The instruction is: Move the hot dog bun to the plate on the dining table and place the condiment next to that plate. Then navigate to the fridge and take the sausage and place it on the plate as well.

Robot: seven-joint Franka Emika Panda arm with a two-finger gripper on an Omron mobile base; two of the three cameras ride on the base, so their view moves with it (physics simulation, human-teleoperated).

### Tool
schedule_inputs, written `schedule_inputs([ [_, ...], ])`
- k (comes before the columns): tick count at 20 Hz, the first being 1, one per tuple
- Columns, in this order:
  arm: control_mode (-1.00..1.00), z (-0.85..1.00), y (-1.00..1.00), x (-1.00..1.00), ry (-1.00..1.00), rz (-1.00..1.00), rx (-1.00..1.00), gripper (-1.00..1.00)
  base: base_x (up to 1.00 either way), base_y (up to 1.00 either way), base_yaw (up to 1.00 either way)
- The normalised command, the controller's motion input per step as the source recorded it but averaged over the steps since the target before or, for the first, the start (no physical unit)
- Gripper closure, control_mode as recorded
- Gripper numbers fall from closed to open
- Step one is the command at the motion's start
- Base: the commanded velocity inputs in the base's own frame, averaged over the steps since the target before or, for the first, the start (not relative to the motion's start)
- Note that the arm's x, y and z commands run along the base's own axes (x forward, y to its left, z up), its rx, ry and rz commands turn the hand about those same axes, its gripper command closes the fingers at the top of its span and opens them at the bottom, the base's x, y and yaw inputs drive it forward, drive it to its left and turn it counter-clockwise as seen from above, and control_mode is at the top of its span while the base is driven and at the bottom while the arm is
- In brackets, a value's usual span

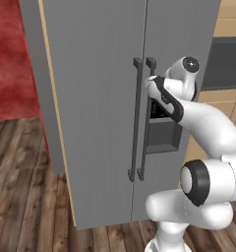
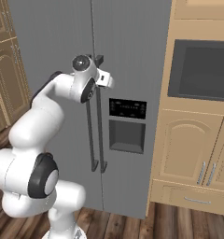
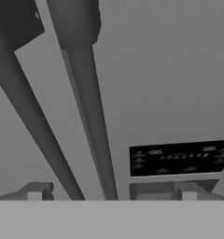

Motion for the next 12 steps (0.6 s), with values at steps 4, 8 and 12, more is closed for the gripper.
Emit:
schedule_inputs([
  [4, -1.00, -0.12, 0.06, 0.28, -0.10, 0.00, -0.03, -1.00, 0.00, 0.00, 0.00],
  [8, -1.00, -0.06, 0.03, 0.36, -0.01, 0.00, -0.02, -1.00, 0.00, 0.00, 0.00],
  [12, -1.00, -0.02, 0.00, 0.43, 0.00, 0.00, -0.01, -1.00, 0.00, 0.00, 0.00],
])
